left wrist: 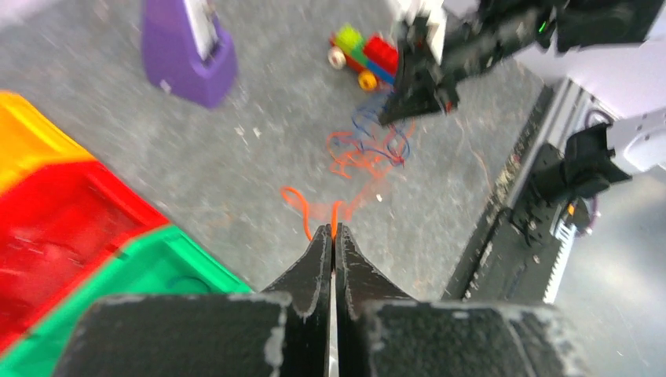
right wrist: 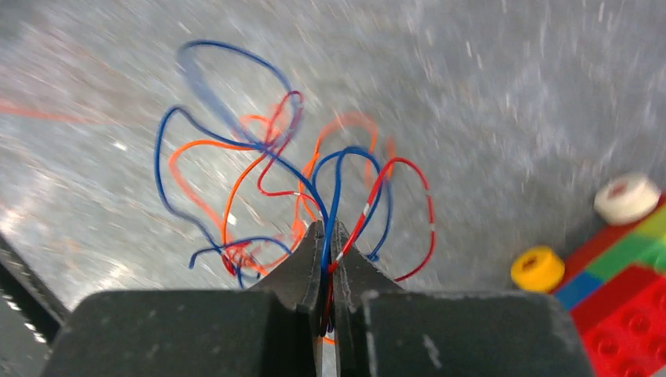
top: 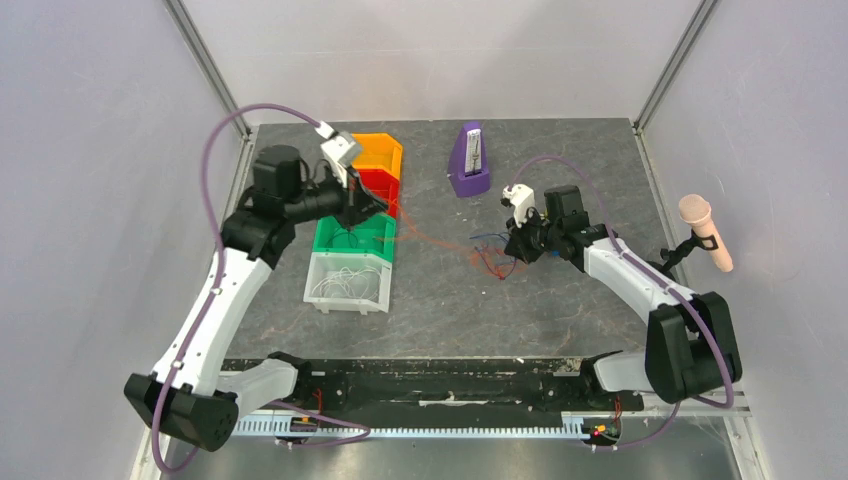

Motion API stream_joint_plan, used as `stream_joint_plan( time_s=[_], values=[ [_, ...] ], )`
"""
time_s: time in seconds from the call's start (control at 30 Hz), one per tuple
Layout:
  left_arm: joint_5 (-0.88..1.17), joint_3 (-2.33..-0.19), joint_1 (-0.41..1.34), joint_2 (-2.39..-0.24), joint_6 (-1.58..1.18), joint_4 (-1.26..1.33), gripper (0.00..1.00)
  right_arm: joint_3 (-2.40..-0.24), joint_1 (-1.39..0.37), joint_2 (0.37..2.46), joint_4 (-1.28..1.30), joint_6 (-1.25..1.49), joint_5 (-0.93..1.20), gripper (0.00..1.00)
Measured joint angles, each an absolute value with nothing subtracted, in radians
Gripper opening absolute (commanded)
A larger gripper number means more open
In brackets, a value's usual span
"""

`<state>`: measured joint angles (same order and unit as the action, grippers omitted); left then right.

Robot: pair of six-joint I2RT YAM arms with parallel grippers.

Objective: Untangle the cables

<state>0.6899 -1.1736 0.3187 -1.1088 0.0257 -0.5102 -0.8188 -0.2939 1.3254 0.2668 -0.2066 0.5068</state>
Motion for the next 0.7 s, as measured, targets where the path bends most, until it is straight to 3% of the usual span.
stream_joint_plan(
  time_s=[0.23, 0.4, 0.7],
  values=[
    [0.718, -1.386, 0.282, -1.080, 0.051, -0.514, 0.02, -0.801, -0.245, 1.438, 0.382, -0.295, 0.364, 0.11],
    [0.707, -1.522, 0.281, -1.118, 0.051, -0.503, 0.02, -0.799, -0.245, 1.455, 0.391, -0.323, 0.341, 0.00],
    [0.521, -1.692, 0.281, -1.311, 0.131, -0.456, 0.02, -0.799, -0.244, 1.457, 0.397, -0.318, 0.380, 0.00]
  ],
)
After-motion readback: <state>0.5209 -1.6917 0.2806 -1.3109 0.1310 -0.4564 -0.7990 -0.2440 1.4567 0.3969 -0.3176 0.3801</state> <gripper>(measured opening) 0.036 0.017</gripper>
